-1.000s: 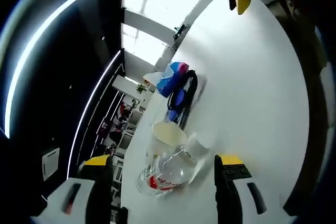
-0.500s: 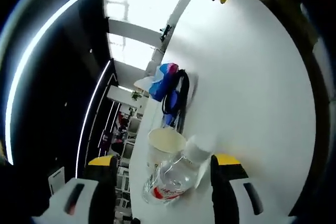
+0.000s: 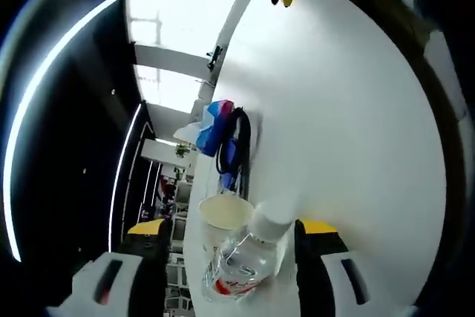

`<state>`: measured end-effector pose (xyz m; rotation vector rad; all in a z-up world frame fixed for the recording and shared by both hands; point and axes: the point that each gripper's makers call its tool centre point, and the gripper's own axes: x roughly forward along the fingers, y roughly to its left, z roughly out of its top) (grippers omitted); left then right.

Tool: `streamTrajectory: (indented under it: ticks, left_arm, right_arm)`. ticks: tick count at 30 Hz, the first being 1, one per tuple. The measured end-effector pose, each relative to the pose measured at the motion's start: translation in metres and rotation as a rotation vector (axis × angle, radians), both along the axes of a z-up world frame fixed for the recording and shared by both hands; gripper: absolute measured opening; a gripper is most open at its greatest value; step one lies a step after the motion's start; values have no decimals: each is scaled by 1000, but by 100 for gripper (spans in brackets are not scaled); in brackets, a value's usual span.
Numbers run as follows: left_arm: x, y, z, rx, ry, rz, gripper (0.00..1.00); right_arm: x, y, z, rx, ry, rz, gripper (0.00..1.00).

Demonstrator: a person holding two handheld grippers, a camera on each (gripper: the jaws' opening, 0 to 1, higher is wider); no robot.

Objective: Arrange the tabletop items into an orderly group along one side of the table until the central work area is clear of visible clutter.

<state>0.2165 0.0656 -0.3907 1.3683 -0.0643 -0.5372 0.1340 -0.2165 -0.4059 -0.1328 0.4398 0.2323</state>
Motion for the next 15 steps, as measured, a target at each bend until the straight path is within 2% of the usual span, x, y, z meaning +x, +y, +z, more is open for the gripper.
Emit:
streamTrajectory:
  ticks: [3, 4, 8, 15]
  left_arm:
    - [-1, -3, -4, 43, -2, -40, 62]
    - [-3, -8, -5, 66, -10, -77, 60]
    - [-8, -15, -9, 84, 0, -117, 54]
    - [-8, -15, -12, 152, -5, -141, 50]
  right_arm:
    - [0, -2, -1, -5, 5, -3, 38]
    - [0, -2, -1, -6, 6, -4, 37]
    - [1, -2, -2, -6, 8, -6, 37]
    - [2, 0, 0, -11, 4, 0, 37]
